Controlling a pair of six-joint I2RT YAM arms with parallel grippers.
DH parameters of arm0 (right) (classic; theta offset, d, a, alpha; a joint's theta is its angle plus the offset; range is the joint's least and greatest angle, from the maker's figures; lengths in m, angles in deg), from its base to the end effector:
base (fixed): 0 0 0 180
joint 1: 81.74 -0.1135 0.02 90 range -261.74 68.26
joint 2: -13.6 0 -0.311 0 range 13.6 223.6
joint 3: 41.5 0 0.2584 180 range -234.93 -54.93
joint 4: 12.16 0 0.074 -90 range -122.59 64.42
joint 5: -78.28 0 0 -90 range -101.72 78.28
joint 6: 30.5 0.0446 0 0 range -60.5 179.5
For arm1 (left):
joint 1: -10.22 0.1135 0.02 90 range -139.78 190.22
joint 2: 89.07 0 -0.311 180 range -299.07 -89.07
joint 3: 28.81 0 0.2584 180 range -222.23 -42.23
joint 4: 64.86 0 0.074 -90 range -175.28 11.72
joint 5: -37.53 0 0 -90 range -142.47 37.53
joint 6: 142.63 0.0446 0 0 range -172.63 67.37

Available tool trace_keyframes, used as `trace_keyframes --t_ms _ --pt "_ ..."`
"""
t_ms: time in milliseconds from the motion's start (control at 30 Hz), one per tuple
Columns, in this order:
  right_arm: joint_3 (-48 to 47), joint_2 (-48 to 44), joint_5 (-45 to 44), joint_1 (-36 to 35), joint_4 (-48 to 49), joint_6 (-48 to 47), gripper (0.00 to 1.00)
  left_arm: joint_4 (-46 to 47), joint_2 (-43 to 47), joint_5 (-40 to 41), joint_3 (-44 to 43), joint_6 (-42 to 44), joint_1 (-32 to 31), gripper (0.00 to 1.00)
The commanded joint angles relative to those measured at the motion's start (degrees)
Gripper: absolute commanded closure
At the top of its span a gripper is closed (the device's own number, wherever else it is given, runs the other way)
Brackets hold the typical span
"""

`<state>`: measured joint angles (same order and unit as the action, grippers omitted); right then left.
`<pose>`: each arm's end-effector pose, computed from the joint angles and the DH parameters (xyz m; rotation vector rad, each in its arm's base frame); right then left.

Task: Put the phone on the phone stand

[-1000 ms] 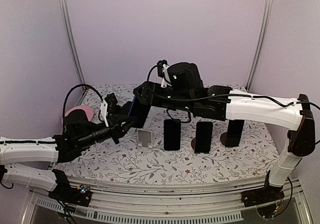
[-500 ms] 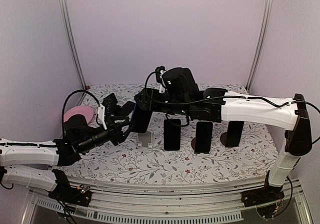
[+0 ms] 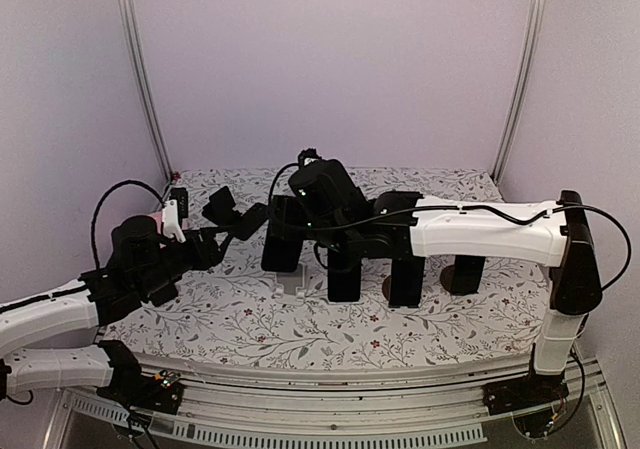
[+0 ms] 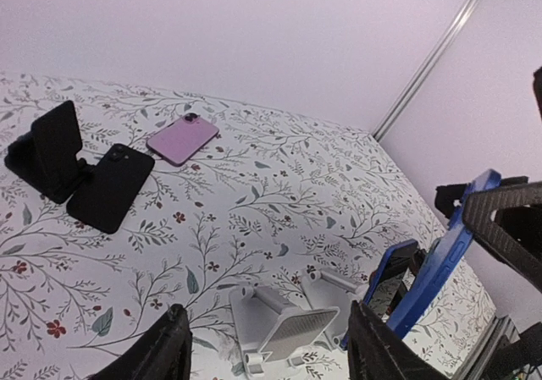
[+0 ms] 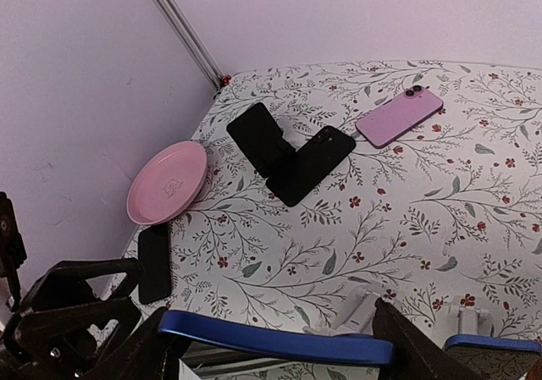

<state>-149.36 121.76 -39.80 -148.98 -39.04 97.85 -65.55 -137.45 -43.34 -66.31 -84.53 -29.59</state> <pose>0.2036 0.4310 0.3559 -0.2060 2.0415 0.6798 0.1450 -0.1116 0.2735 0.0073 1.8344 -0.7565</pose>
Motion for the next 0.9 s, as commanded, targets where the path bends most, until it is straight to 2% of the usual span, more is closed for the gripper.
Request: trace_keyframes --t_ms 0,333,867 --pt "-3.6 2.5 -6.5 -1.1 0.0 -0.1 0.67 -7.1 0.1 -6.7 0.0 -5.3 6.0 0.37" --pt "-8.1 9.4 -15.7 -3.1 -2.4 0.3 0.67 -6.8 -0.3 -15.0 2.7 -5.6 11.6 0.39" --pt "-9.0 15.2 -23.1 -5.1 -1.3 0.2 0.68 -6.0 -0.7 -17.5 3.1 -5.3 14.0 0.41"
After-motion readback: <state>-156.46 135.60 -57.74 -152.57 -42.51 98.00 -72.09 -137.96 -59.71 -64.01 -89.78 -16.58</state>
